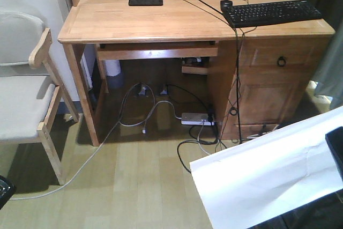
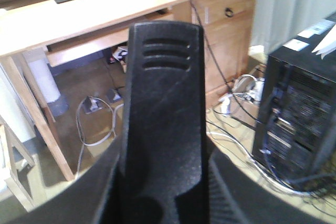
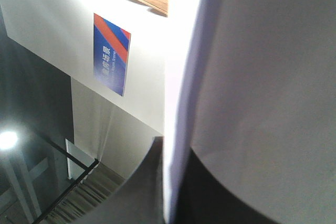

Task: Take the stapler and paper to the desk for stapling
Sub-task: 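Drive the base to the wooden desk holding stapler and paper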

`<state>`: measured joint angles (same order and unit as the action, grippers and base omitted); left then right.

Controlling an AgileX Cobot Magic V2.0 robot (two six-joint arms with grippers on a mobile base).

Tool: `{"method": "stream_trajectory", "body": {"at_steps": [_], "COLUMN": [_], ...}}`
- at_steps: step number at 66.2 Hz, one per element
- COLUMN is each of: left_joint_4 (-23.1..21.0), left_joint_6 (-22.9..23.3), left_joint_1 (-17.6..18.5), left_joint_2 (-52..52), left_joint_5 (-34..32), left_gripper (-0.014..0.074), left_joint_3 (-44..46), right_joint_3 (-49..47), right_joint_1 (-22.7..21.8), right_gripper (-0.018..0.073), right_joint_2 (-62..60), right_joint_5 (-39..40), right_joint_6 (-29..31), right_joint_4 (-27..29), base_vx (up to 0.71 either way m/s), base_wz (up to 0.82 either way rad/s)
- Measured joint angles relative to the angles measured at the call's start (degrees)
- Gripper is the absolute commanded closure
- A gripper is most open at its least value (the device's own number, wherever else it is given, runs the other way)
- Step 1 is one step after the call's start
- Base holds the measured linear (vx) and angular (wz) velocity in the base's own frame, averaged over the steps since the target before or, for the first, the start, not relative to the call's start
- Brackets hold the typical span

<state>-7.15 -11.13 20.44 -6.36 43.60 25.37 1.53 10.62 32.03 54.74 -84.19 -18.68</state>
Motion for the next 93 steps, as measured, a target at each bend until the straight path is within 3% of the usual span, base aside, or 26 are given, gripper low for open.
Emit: {"method": "stream_trajectory", "body": {"at_steps": [93], "left_joint_4": [0.0], "left_joint_6": [0.0], "left_joint_1": [0.0], "left_joint_2": [0.0], "left_joint_5": [0.0], "left_gripper": [0.0603], "left_joint_3": [0.0], "right_joint_3": [0.0], "right_joint_1": [0.0], "right_gripper": [0.0564], "right_joint_2": [0.0], "right_joint_5": [0.0], "right_joint_6": [0.0], "right_joint_4": [0.0], "base_vx": [0.25], "base_wz": [0.03]}}
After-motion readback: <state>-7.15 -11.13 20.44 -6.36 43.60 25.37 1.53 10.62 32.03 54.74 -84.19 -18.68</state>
